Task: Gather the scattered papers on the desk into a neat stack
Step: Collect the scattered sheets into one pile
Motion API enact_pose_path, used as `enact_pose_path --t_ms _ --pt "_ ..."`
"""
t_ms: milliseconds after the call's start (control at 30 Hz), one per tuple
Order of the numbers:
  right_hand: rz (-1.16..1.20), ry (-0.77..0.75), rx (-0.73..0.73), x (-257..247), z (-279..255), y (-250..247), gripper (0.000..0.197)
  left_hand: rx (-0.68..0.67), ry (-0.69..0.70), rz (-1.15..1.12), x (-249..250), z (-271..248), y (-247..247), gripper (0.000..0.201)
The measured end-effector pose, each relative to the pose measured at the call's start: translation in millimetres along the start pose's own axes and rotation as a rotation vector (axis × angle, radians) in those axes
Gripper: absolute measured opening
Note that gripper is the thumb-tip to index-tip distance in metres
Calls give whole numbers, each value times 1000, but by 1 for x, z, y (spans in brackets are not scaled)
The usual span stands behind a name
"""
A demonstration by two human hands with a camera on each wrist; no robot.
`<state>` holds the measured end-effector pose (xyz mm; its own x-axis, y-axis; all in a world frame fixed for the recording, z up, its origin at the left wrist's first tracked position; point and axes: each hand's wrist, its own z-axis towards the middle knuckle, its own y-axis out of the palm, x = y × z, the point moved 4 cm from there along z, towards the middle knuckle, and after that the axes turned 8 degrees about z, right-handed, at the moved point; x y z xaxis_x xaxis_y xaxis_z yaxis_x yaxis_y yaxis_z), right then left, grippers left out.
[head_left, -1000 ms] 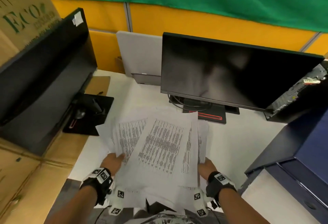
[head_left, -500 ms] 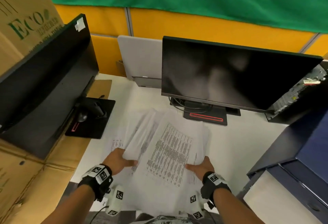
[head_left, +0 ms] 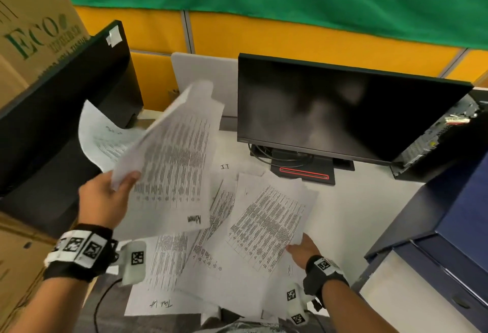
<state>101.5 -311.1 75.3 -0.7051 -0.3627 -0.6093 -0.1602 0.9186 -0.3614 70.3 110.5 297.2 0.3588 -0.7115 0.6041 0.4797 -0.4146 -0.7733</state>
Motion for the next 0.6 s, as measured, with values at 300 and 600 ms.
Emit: enact_pose_path --t_ms 300,600 --pt "30 -21 -66 46 67 6 73 -301 -78 -489 37 -20 43 48" --pt "174 73 -48 -1 -11 -4 82 -731 -339 -82 -45 -98 172 72"
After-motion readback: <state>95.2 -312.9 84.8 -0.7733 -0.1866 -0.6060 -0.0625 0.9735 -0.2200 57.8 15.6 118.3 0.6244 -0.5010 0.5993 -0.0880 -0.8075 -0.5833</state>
